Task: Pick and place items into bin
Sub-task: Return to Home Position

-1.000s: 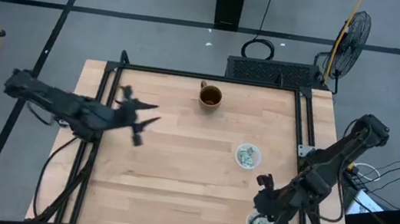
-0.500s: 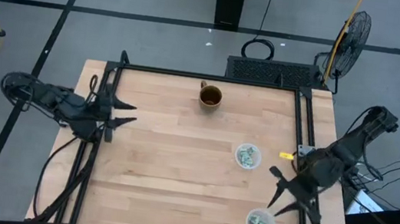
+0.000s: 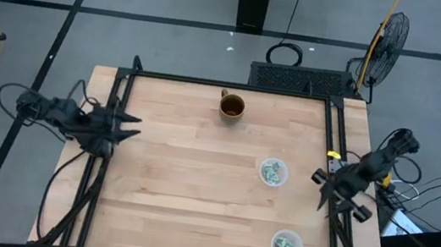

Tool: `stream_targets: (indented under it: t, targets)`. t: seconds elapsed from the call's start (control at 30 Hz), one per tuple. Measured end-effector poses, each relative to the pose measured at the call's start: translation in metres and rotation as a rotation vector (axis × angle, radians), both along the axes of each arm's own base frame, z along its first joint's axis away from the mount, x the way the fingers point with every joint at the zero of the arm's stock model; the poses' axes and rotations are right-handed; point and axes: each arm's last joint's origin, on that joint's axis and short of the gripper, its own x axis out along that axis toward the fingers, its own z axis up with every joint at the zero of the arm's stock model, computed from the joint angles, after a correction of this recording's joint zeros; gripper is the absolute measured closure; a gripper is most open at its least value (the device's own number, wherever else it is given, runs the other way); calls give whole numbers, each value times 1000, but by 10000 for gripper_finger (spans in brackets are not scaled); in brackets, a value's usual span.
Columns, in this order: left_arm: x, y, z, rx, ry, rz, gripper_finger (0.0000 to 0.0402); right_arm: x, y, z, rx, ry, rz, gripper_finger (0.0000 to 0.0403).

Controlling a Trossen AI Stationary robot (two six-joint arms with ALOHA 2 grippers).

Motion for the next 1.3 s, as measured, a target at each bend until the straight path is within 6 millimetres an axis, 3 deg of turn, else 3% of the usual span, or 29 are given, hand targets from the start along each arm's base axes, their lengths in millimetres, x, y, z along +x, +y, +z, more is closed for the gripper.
stream_targets:
  t: [0.17, 0.6, 0.8, 0.93, 1.13, 1.3]
  targets:
    - [-5, 2, -17, -20, -51, 10, 231, -3, -2, -6, 0, -38, 20, 283]
    - [27, -7, -78, -129, -93, 14, 231, -4, -2, -6, -23, -71, 7, 282]
    - [33, -5, -99, -205, -83, 28, 231, 3, 2, -26, -24, -79, 3, 284]
    - [34, -3, -99, -243, -79, 37, 231, 6, 4, -36, 27, -141, -17, 284]
    - [34, 1, -99, -215, -84, 82, 231, 13, 0, -43, 110, -33, -255, 285]
    - [34, 3, -100, -250, -82, 101, 231, 13, 0, -45, 93, -25, -263, 284]
